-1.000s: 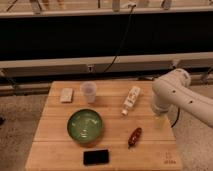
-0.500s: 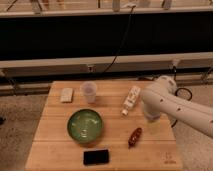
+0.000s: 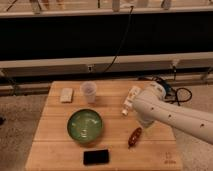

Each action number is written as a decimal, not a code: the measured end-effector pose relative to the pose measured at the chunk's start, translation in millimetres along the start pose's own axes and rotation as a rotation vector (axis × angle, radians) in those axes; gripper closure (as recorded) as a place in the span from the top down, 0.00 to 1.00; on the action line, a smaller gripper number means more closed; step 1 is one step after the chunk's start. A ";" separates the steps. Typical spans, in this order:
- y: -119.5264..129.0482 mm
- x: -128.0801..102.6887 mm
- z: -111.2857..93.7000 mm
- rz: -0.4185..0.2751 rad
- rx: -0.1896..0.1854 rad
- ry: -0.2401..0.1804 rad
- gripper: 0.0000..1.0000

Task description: Place the pepper in the ceramic bowl

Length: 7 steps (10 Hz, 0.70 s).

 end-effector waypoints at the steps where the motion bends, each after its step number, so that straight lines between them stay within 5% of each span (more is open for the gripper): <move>1: 0.2 -1.6 1.9 -0.012 0.001 0.000 0.80; 7: 2.6 -23.7 17.1 -0.150 -0.002 -0.004 0.80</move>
